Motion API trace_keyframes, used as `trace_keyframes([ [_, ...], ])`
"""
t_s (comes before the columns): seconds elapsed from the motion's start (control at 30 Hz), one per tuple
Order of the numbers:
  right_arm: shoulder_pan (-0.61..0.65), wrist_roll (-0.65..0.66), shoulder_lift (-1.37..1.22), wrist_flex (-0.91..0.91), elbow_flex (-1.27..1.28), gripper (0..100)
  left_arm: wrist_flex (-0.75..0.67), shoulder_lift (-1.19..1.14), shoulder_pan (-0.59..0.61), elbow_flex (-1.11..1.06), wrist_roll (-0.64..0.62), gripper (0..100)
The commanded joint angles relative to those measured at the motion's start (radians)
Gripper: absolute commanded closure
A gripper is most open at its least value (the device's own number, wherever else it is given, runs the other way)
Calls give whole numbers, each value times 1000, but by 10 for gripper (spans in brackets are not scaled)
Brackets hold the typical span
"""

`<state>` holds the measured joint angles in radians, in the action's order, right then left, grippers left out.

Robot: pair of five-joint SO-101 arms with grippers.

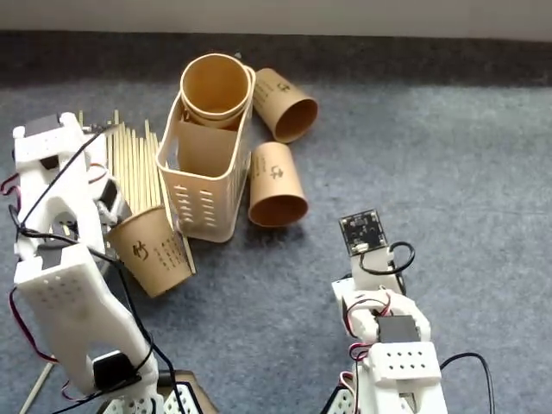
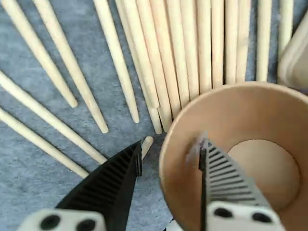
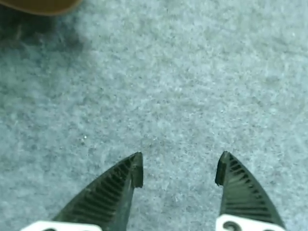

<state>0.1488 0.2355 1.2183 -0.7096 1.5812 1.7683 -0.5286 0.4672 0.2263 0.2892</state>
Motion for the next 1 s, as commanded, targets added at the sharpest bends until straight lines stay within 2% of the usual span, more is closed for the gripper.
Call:
trace_keyframes([
  [0.0, 8, 9, 15, 19, -5, 752, 6, 67, -8, -61, -9, 773],
  [0.2, 8, 11, 15, 19, -4, 752, 6, 68, -27, -97, -12, 882],
  [0.37, 8, 11, 15, 19, -4, 752, 6, 68, -12, 12, -12, 998],
  [0.53, 8, 11, 15, 19, -4, 752, 6, 133, 18, 242, -14, 996],
  [0.83, 8, 11, 15, 21, -4, 752, 0, 518, -12, 572, -15, 995],
  [0.87, 8, 11, 15, 21, -4, 752, -2, 550, -25, 607, -40, 995],
  [0.97, 8, 11, 15, 21, -5, 752, -57, 621, -108, 725, -221, 995],
])
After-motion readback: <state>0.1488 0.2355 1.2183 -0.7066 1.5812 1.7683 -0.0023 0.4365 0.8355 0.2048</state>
